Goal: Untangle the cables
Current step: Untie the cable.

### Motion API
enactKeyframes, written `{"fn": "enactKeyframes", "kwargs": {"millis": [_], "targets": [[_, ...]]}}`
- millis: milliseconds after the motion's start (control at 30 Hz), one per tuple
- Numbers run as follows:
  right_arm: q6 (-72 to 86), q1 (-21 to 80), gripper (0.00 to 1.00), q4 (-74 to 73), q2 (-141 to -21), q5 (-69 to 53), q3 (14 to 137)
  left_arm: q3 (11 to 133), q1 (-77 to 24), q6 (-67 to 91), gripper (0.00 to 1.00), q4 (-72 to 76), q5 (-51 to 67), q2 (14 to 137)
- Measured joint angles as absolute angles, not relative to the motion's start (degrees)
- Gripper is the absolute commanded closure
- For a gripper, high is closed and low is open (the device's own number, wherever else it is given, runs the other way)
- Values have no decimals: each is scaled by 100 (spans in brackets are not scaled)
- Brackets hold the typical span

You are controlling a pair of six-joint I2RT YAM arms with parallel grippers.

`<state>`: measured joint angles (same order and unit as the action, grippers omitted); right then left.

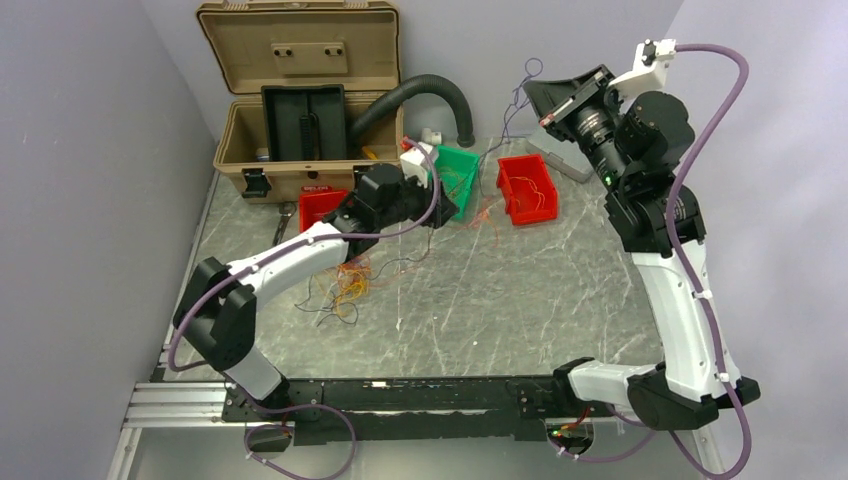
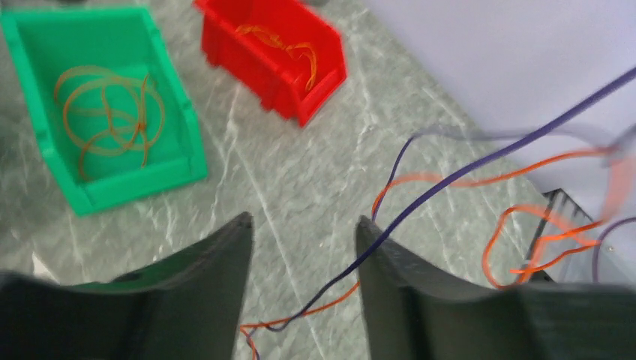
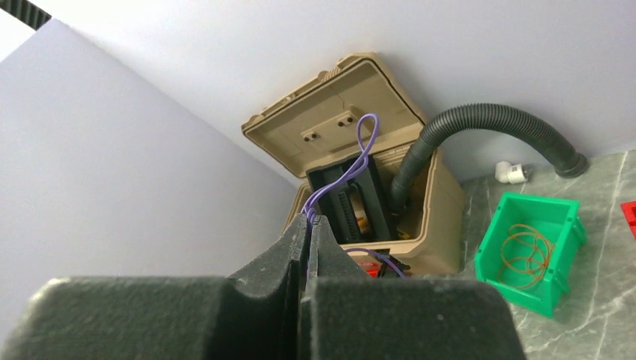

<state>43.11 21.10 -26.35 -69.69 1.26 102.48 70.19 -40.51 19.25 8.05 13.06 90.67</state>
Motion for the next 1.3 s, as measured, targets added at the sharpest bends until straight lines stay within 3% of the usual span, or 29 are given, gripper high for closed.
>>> {"fn": "enactKeyframes", "kwargs": {"millis": [200, 400, 633, 733, 1000, 1300], "targets": [[4143, 2117, 100, -2917, -7140, 617, 11227, 5680, -3804, 2877, 65, 1050, 910, 9192], [3581, 2132, 100, -3295, -7203, 1702, 12746, 4539, -3363, 3448, 68, 823, 541, 9417], [2829, 2132, 100, -3208, -6851, 3168, 12908, 3653, -3271, 3509, 78, 718, 64, 8582], [2716, 2130, 100, -3081, -6626, 3546, 12431, 3586, -3253, 3424, 81, 357, -325, 8058], [2589, 2126, 100, -3072, -6464, 4064, 10956, 3420, -3146, 3083, 77, -600, -871, 6390], [3203, 2126, 100, -3446, -5616, 4296, 7728, 3430, -3146, 2587, 76, -1341, -637, 5033]]}}
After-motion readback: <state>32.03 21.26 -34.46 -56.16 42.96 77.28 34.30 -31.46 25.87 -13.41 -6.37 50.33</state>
